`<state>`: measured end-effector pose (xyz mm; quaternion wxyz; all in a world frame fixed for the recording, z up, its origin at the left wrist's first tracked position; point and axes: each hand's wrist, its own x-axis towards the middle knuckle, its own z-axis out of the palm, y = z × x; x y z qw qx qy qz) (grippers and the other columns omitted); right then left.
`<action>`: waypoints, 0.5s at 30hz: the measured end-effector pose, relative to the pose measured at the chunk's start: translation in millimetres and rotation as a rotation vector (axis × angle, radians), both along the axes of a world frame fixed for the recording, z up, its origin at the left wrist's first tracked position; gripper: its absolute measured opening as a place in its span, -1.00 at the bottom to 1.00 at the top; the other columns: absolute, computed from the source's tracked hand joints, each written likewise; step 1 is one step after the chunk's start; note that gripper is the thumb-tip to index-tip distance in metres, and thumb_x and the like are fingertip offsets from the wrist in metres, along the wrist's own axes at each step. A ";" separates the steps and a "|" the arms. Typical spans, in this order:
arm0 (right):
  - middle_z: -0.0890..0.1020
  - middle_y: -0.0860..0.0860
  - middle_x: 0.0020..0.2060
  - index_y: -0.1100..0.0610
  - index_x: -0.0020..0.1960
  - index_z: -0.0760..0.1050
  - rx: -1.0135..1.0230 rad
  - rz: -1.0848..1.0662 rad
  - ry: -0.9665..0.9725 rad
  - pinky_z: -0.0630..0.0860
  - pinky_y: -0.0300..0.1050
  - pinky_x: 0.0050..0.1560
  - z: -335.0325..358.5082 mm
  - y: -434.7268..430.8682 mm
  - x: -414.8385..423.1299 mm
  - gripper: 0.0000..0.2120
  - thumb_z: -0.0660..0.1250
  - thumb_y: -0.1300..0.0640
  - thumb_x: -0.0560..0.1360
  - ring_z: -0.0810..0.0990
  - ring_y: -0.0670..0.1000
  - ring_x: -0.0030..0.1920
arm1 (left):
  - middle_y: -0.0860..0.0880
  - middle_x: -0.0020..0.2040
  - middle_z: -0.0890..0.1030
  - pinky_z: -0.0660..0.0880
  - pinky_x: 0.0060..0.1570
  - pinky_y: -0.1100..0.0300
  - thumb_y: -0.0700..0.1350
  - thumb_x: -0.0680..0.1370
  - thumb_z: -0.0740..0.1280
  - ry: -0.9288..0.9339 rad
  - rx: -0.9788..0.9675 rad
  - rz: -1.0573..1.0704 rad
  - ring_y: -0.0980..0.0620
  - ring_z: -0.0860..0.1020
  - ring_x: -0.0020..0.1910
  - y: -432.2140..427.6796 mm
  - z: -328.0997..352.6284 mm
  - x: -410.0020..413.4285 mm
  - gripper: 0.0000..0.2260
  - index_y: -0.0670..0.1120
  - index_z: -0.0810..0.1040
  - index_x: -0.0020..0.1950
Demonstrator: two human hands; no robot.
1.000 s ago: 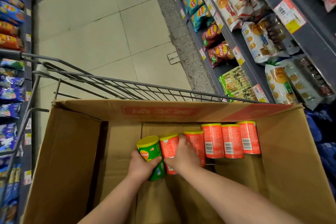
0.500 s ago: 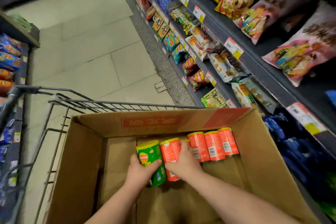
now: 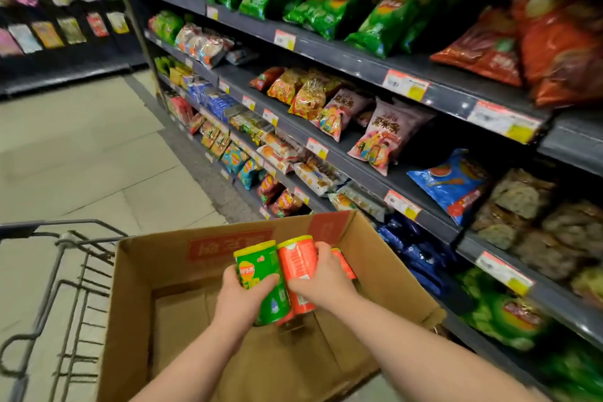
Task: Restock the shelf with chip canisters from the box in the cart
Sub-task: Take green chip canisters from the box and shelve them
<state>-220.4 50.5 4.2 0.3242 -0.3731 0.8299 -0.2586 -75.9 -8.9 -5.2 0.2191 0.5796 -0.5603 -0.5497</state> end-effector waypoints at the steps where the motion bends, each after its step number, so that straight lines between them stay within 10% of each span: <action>1: 0.36 0.05 0.29 0.03 0.45 0.07 -0.014 -0.020 0.006 0.42 0.00 0.25 8.1 8.7 -0.7 -0.16 0.44 -0.07 0.32 0.42 0.08 0.27 | 0.00 -0.04 0.57 0.47 -0.06 0.13 -0.05 0.40 0.50 0.018 -0.013 -0.023 -0.02 0.57 -0.05 5.0 6.6 -1.7 -0.57 0.01 0.35 0.14; 15: 0.39 0.01 0.16 -0.03 0.38 0.16 -0.126 -0.402 0.102 0.52 0.03 0.12 83.7 158.9 -13.6 -0.26 0.42 -0.07 0.30 0.51 0.08 0.11 | -0.04 0.02 0.60 0.56 0.05 -0.08 0.03 0.36 0.53 0.230 -0.028 -0.382 -0.08 0.62 -0.03 103.4 64.8 -49.7 -0.49 0.01 0.36 0.18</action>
